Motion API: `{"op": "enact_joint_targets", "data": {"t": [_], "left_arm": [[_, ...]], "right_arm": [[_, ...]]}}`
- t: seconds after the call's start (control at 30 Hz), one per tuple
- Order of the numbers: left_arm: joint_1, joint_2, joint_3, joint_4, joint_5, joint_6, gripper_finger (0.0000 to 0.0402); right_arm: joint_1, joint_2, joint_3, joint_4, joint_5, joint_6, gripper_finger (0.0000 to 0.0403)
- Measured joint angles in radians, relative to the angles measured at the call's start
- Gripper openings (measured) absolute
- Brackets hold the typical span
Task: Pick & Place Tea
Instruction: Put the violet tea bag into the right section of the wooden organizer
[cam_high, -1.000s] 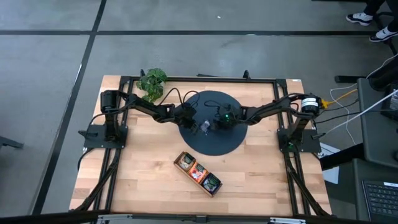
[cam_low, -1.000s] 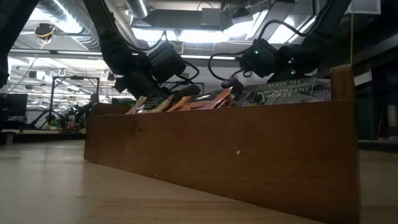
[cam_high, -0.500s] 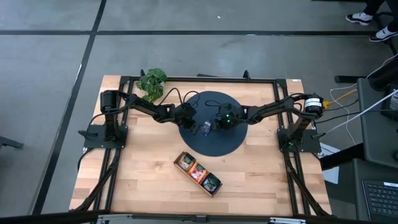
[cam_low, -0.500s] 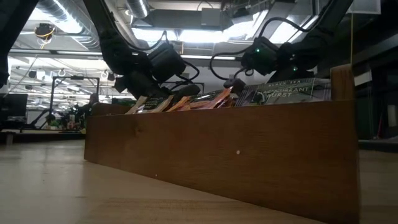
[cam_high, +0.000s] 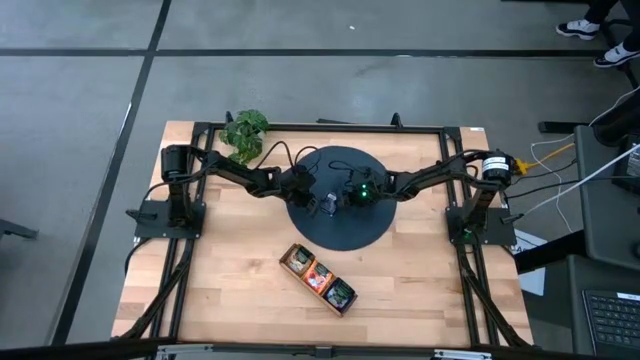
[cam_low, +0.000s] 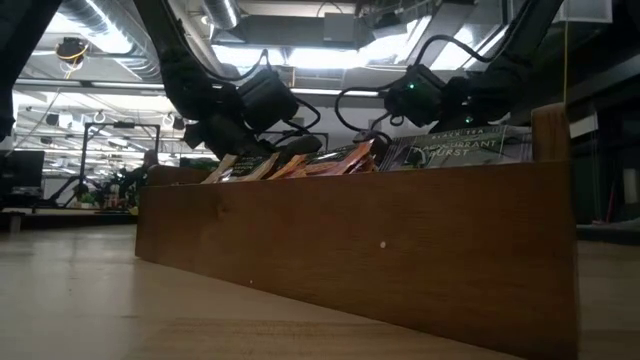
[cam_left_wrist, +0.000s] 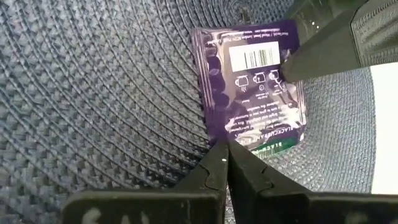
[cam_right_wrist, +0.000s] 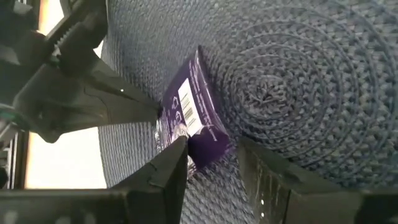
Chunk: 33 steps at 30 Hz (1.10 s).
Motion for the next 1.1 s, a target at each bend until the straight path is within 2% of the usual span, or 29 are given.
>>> {"op": "enact_joint_targets", "data": {"t": [0.23, 0.43, 0.57, 0.77, 0.93, 1.1], "left_arm": [[0.000, 0.000, 0.000, 0.000, 0.004, 0.001, 0.0003], [0.000, 0.000, 0.000, 0.000, 0.005, 0.001, 0.0003], [0.000, 0.000, 0.000, 0.000, 0.005, 0.000, 0.0003], [0.000, -0.005, -0.001, 0.009, 0.069, 0.014, 0.0006], [-0.001, -0.062, -0.007, -0.043, 0.148, -0.017, 0.0015], [0.009, -0.155, -0.007, -0.108, 0.142, -0.086, 0.0029]], "right_arm": [[0.000, 0.000, 0.000, 0.024, 0.003, 0.008, 0.0145], [-0.002, 0.000, 0.000, 0.088, -0.037, 0.023, 0.0142], [-0.002, 0.000, 0.000, 0.088, -0.056, 0.022, 0.0107], [-0.002, 0.000, 0.000, 0.088, -0.080, -0.036, 0.0012], [-0.002, 0.000, 0.000, 0.086, -0.085, -0.074, 0.0007], [-0.002, -0.047, 0.000, 0.065, -0.099, -0.169, 0.0005]]}}
